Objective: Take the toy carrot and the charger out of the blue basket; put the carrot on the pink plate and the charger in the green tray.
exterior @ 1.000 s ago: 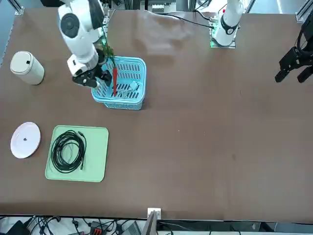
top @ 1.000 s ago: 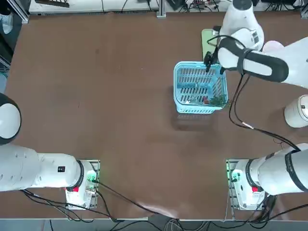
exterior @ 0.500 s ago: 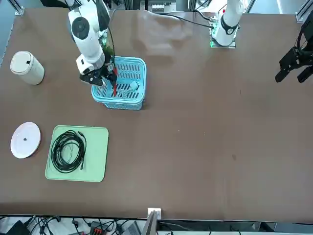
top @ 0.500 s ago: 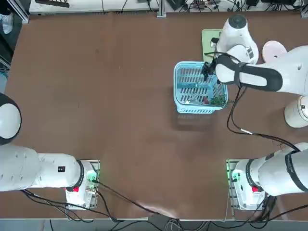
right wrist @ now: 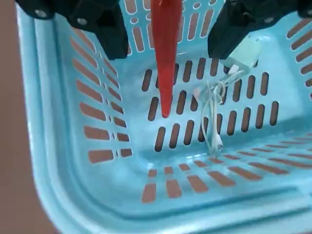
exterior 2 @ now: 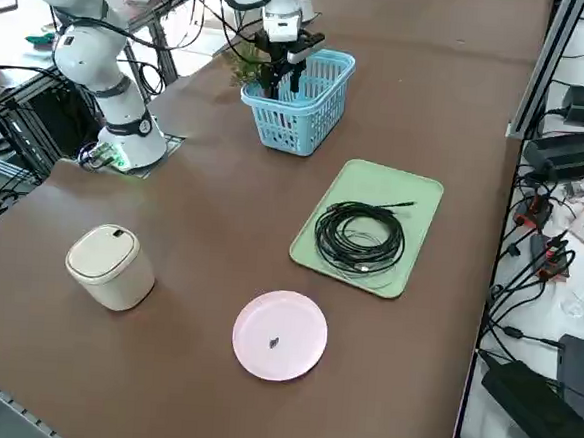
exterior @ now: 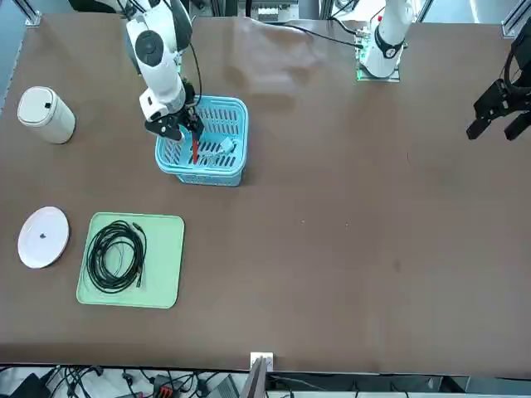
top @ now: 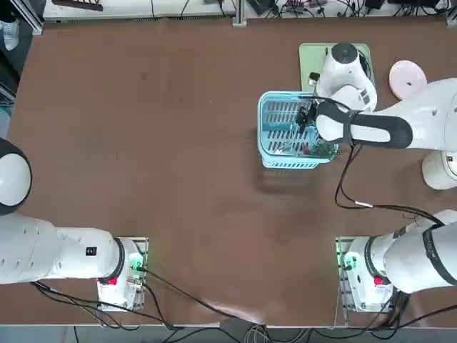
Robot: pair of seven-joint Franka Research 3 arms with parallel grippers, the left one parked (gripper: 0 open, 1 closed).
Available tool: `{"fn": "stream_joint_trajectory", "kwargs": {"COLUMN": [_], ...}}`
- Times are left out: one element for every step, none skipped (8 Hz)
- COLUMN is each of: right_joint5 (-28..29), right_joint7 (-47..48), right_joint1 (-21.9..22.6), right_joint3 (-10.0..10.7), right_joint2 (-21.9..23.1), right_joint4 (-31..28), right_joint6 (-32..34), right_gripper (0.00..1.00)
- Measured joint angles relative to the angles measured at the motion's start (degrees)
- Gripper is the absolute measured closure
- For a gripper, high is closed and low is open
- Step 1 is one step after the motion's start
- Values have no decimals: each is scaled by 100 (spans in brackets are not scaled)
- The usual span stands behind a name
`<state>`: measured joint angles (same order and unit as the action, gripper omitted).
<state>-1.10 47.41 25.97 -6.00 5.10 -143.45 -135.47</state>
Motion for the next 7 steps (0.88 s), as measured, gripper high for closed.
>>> {"fn": "stream_joint_trajectory", "kwargs": {"right_joint5": [0,0,0,0,0,0,0], "right_joint7": [25,73,232,421,566,654,739], "right_joint1": [50,112,237,389,529,613,667], "right_joint3": [0,2,1,-1,-3,-3,-3], "right_joint2": [-56,-122,-194,-280,-368,-432,-470], "right_joint4": [-38,-44,-45,-46,-46,-46,-48], "right_joint6": [-30,-41,-65,-115,-159,-171,-172], "right_gripper": [0,0,0,0,0,0,0]}}
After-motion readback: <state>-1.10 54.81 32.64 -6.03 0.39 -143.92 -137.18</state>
